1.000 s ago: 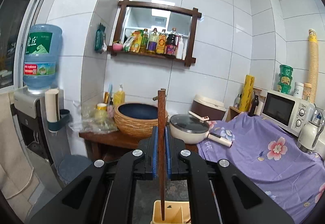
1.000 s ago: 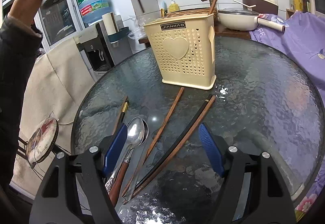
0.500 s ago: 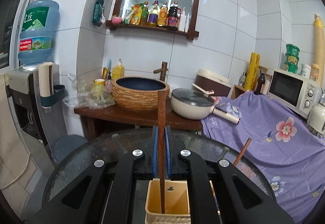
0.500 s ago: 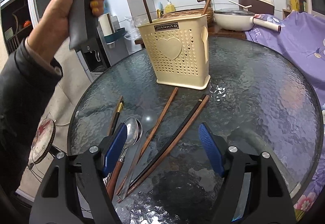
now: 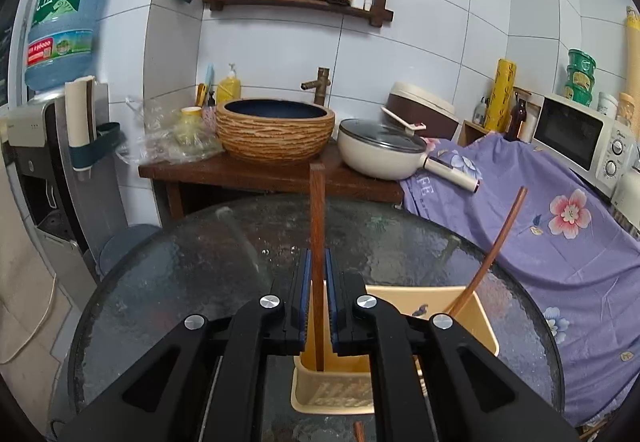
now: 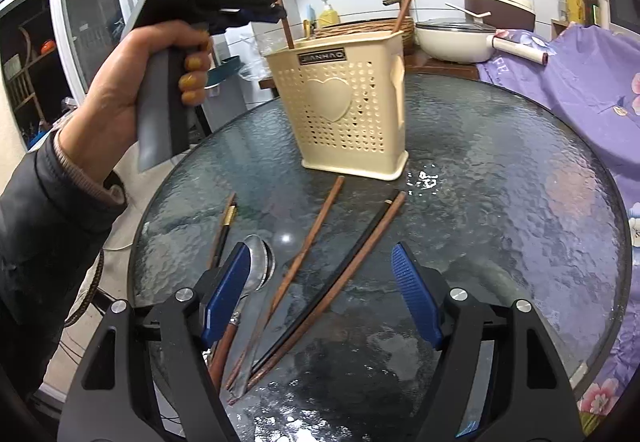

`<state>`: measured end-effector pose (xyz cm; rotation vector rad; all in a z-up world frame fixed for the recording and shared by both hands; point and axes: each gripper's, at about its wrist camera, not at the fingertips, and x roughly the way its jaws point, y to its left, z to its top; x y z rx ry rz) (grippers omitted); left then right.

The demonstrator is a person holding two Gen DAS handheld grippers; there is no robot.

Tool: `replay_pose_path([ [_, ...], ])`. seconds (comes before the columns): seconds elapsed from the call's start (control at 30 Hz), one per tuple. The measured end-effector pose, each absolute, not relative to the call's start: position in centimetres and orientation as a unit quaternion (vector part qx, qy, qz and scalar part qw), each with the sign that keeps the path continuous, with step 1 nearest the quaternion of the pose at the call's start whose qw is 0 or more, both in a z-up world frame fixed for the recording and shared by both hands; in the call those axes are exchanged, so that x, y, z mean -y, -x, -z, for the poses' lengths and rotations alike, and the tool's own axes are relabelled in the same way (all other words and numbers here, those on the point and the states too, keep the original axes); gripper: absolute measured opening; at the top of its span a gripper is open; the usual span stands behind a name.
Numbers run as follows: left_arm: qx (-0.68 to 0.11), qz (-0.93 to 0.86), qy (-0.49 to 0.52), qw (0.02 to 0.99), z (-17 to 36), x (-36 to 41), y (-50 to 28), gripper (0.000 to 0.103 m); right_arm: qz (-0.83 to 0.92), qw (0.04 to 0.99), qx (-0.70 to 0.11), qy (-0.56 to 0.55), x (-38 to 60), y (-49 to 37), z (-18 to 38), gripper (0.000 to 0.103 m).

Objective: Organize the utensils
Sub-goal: 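Move the left tool to the gold-banded chopstick on the table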

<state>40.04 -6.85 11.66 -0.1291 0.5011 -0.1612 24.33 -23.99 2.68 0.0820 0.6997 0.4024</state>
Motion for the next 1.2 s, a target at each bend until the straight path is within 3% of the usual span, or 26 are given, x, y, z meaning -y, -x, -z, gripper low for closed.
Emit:
replay_pose_path([
  [0.07,-0.252,0.083,0.06,0.962,-11.3,6.8,-39.6,0.04,-0.191,0.918,-0.344,-0.041,24.1,-24.6,-2.5,0.075],
  [0.13,-0.25,0.088,0.057,0.962,-10.9,6.7,-38.8,0.059,-0.184,0.92,-0.344,-0.041,24.2,-24.7,-2.5,0.077],
  [0.2,-0.25,0.093,0.054,0.962,-10.7,6.6,-38.0,0.062,-0.176,0.923,-0.341,-0.037,24.3,-24.9,-2.5,0.077],
  [0.27,-0.259,0.104,0.048,0.959,-10.2,6.5,-36.7,0.078,-0.165,0.926,-0.339,-0.03,24.4,-25.0,-2.4,0.08],
  [0.37,-0.269,0.112,0.038,0.956,-9.2,6.3,-34.7,0.089,-0.157,0.924,-0.349,-0.026,24.5,-25.5,-1.9,0.083],
  [0.53,-0.302,0.106,0.026,0.947,-6.6,5.0,-31.9,0.094,-0.149,0.921,-0.36,-0.007,23.9,-25.8,-1.0,0.083],
  [0.83,-0.362,0.073,0.027,0.929,-1.4,1.4,-29.0,0.093,-0.139,0.919,-0.369,0.022,22.7,-25.9,0.0,0.083],
  [1.1,-0.407,0.072,0.043,0.909,1.8,-1.0,-28.3,0.077,-0.119,0.914,-0.387,0.036,22.7,-26.5,1.0,0.083],
  [1.2,-0.419,0.083,0.046,0.903,2.4,-1.0,-28.2,0.067,-0.114,0.912,-0.391,0.049,22.3,-26.8,1.3,0.083],
])
